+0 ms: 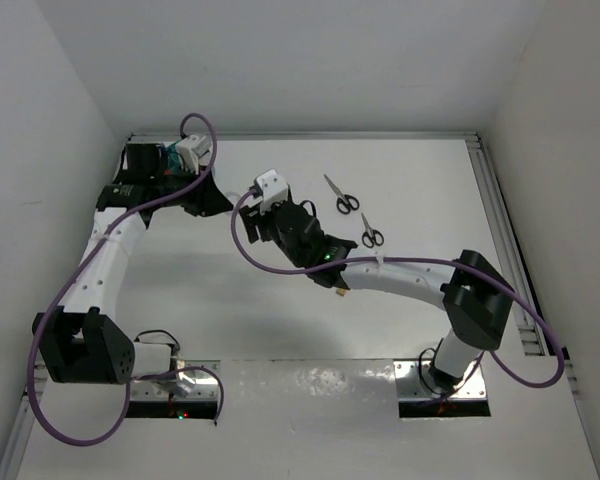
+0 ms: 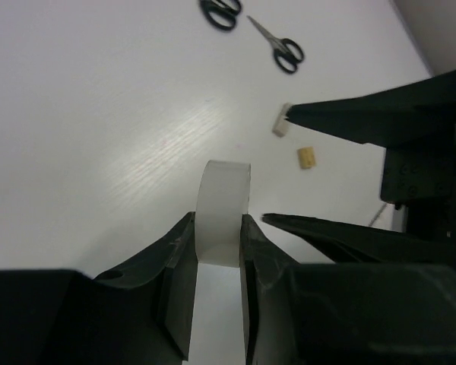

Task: Sort the stationery into containers
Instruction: Place the stationery in the storage box.

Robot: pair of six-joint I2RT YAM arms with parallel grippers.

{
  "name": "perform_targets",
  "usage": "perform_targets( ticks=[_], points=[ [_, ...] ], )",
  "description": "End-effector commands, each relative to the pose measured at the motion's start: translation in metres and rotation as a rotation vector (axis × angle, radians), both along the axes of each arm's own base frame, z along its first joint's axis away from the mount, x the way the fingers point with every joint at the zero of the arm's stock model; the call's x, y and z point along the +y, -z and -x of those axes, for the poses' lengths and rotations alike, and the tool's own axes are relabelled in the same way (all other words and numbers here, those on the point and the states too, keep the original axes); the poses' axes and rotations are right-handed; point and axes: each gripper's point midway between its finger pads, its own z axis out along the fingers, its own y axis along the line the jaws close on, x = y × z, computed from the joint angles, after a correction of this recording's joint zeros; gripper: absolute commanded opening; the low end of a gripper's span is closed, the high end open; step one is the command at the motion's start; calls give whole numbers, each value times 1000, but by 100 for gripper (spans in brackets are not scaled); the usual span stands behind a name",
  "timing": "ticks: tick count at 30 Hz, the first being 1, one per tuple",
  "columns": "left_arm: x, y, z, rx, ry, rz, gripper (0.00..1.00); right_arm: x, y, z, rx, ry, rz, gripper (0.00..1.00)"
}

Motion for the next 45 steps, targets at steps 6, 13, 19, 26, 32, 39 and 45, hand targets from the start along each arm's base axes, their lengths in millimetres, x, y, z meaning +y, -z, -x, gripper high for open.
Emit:
perform_targets(
  ticks=[6, 13, 19, 26, 32, 39, 45],
  points=[
    [65, -59, -64, -288, -248, -155, 0, -52, -15, -3, -14, 62, -48, 68],
    [110, -77, -136, -300, -449, -97, 0, -81, 18, -12, 65, 87, -7, 68],
    [125, -57, -203, -280, -531, -131, 0, -94, 46, -39, 142, 129, 7, 69],
    [136, -18, -258, -226, -562, -188, 0, -115, 84, -66, 232, 180, 25, 68],
    [121, 15, -286, -215, -517, -202, 0, -124, 117, -72, 323, 200, 18, 66],
    [103, 51, -302, -201, -488, -242, 0, -131, 134, -65, 367, 208, 46, 66],
    [104, 64, -291, -176, -466, -283, 0, -146, 132, -59, 358, 244, 55, 66]
  ],
)
